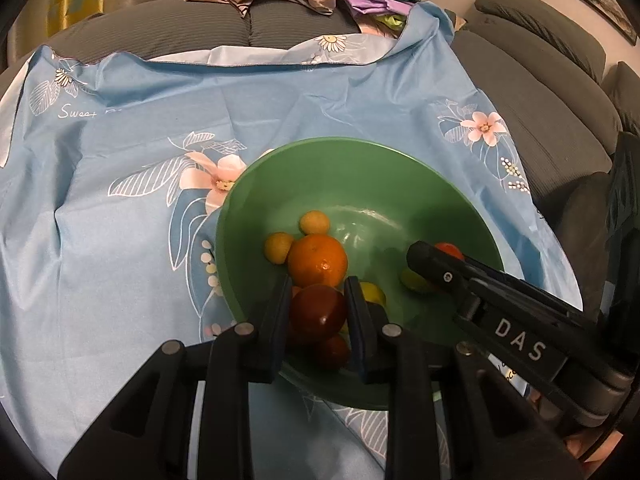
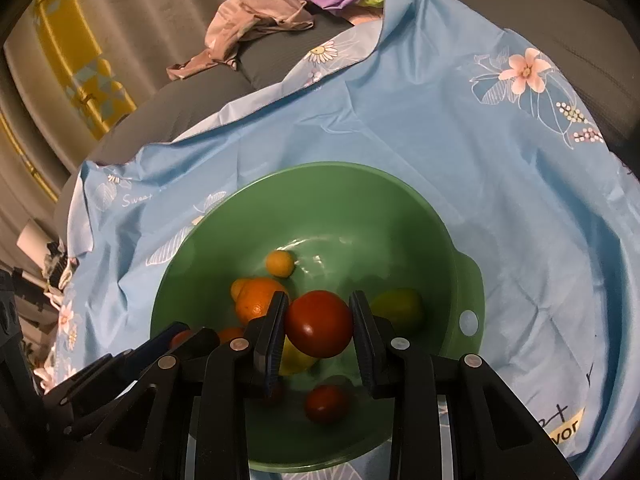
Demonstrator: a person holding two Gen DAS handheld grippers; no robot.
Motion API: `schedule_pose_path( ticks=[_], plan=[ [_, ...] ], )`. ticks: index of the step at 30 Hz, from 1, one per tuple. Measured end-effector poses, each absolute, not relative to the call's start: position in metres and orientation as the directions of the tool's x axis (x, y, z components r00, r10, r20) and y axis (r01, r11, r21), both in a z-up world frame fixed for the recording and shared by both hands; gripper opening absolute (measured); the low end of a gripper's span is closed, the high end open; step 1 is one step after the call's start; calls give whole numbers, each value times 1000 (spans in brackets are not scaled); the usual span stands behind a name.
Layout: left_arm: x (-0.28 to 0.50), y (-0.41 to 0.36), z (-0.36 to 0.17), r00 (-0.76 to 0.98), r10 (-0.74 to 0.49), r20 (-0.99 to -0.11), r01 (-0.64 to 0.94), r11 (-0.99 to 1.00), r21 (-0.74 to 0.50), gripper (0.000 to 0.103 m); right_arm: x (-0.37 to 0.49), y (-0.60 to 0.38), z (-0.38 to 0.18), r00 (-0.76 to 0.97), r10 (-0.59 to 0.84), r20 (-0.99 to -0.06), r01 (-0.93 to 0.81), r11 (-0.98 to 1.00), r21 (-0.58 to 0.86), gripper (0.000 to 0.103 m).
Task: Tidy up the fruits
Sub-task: 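Lower the tomato into the bowl and open the right gripper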
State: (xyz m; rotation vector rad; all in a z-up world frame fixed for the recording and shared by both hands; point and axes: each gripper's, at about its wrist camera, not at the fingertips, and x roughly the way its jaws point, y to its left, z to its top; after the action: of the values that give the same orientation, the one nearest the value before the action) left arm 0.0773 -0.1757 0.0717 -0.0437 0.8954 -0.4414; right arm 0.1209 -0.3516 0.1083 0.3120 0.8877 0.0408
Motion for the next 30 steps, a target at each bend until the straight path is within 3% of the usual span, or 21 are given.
schedule_pose_path(
  ticks=[30],
  plan=[
    [73, -185, 67, 551, -364, -750, 364, 915, -177, 27, 124, -342, 105, 622, 119, -774, 85, 972, 218, 34]
  ],
)
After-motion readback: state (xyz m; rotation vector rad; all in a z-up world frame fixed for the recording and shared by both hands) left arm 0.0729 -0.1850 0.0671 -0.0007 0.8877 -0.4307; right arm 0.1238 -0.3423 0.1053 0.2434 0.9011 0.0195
